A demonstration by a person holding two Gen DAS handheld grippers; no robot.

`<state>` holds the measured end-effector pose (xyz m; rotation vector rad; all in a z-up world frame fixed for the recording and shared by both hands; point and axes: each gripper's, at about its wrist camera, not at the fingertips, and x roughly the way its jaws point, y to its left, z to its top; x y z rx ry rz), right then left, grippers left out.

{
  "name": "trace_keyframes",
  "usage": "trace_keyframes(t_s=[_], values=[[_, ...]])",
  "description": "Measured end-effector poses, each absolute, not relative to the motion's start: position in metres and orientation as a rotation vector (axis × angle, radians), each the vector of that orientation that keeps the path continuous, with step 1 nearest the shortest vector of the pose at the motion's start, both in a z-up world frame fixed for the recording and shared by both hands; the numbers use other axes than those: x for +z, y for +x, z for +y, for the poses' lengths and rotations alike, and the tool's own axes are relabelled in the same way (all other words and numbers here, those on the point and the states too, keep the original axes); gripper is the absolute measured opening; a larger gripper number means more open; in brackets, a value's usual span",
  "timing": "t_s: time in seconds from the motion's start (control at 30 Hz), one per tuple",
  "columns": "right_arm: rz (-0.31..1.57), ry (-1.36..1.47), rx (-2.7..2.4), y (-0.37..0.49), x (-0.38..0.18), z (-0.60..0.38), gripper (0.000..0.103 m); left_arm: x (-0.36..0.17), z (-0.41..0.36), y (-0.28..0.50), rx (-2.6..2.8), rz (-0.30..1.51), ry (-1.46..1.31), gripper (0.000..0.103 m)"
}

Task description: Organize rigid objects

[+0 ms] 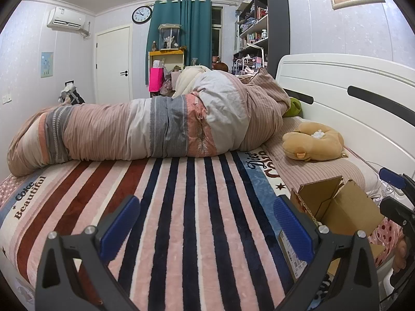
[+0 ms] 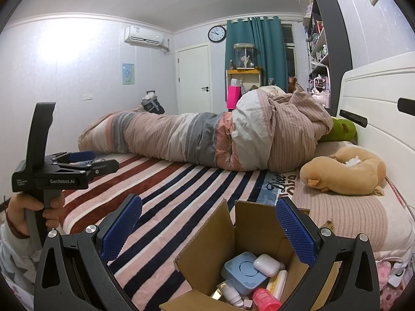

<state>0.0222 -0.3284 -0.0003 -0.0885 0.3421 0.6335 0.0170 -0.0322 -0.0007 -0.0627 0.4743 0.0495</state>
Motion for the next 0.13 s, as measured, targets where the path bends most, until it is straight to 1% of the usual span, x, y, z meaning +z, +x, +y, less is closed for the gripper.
trace_keyframes(t_s=[0.13], values=[[0.344, -0.089, 0.636, 0.0223, -0.0002, -0.3292, 0.103, -0.0007, -0.0323, 0.0168, 0.054, 0.473, -0.059, 0.102]])
